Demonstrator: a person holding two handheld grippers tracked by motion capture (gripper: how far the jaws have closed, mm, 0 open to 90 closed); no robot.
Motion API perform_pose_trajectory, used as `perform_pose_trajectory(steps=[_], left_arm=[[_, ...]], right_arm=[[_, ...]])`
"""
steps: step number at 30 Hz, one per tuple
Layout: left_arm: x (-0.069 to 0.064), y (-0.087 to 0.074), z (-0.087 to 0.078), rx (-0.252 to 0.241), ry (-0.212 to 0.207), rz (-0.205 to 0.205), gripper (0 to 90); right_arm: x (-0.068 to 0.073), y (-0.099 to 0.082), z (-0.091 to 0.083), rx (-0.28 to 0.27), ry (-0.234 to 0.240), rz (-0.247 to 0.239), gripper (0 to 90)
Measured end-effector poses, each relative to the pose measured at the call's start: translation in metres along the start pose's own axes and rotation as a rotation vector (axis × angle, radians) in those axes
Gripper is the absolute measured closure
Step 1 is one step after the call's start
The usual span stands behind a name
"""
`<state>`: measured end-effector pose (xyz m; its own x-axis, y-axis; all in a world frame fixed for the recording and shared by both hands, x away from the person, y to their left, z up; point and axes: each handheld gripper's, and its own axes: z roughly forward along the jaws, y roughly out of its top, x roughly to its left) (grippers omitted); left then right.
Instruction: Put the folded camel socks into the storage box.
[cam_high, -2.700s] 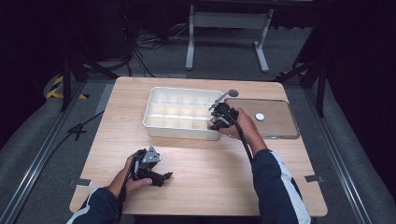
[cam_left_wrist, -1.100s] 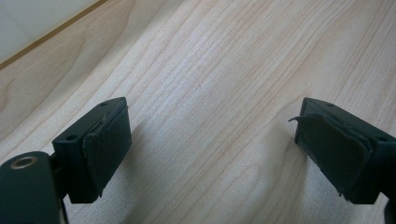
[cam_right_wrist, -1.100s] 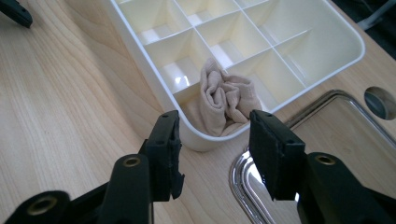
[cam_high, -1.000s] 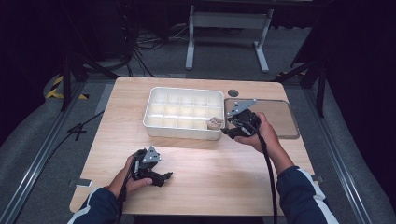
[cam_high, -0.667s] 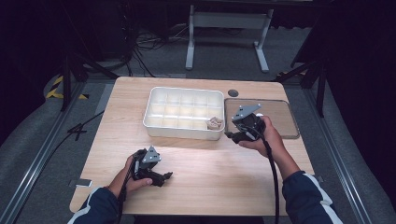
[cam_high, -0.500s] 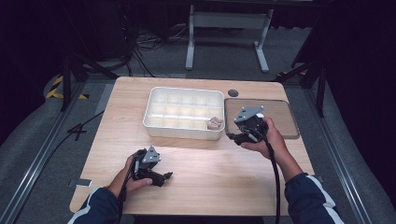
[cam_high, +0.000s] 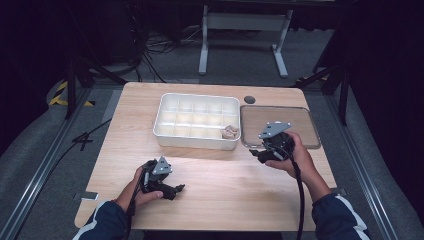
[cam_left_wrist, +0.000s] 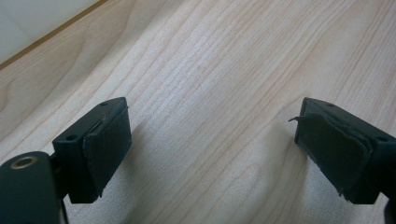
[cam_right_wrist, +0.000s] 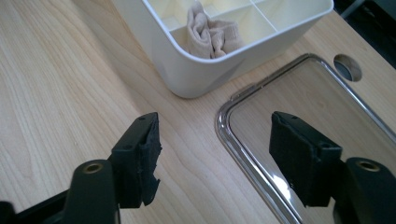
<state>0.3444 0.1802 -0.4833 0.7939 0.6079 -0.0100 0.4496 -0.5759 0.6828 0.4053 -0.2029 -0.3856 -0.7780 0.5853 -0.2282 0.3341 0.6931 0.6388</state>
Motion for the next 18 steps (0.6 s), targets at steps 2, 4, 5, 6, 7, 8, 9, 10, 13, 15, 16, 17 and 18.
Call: perform_pose_trajectory(steps=[2, 4, 5, 6, 7, 8, 9, 10, 13, 15, 16, 17, 18], left_arm=[[0.000, 0.000, 0.000, 0.000, 0.000, 0.000, 10.9], [0.000, 0.000, 0.000, 0.000, 0.000, 0.000, 10.9], [0.000, 0.000, 0.000, 0.000, 0.000, 0.000, 10.9], [0.000, 0.000, 0.000, 0.000, 0.000, 0.000, 10.9], [0.000, 0.000, 0.000, 0.000, 0.000, 0.000, 10.9], [0.000, 0.000, 0.000, -0.001, 0.000, -0.001, 10.9], [0.000, 0.000, 0.000, 0.000, 0.000, 0.000, 10.9], [0.000, 0.000, 0.000, 0.000, 0.000, -0.001, 10.9], [0.000, 0.000, 0.000, 0.000, 0.000, -0.001, 10.9], [0.000, 0.000, 0.000, 0.000, 0.000, -0.001, 10.9], [0.000, 0.000, 0.000, 0.000, 0.000, 0.000, 10.9], [0.000, 0.000, 0.000, 0.000, 0.000, 0.000, 10.9], [0.000, 0.000, 0.000, 0.000, 0.000, 0.000, 10.9]], right_arm=[[0.001, -0.003, -0.001, -0.002, -0.007, -0.002, 33.4], [0.002, -0.007, -0.002, 0.002, -0.028, -0.001, 31.2], [0.003, -0.008, -0.002, 0.012, -0.028, 0.003, 31.5], [0.003, -0.010, -0.002, 0.017, -0.030, -0.001, 31.4], [0.004, -0.012, -0.002, 0.022, -0.027, -0.004, 30.8], [0.004, -0.014, -0.002, 0.021, -0.026, -0.015, 30.7], [0.005, -0.017, -0.003, 0.021, -0.032, -0.010, 30.4], [0.005, -0.019, -0.003, 0.027, -0.040, -0.010, 29.5], [0.005, -0.024, -0.004, 0.044, -0.058, -0.009, 28.7], [0.006, -0.027, -0.005, 0.041, -0.057, 0.000, 27.8], [0.006, -0.029, -0.005, 0.040, -0.053, 0.001, 27.8], [0.007, -0.031, -0.005, 0.043, -0.055, -0.002, 27.6], [0.008, -0.034, -0.005, 0.051, -0.061, -0.009, 26.7]])
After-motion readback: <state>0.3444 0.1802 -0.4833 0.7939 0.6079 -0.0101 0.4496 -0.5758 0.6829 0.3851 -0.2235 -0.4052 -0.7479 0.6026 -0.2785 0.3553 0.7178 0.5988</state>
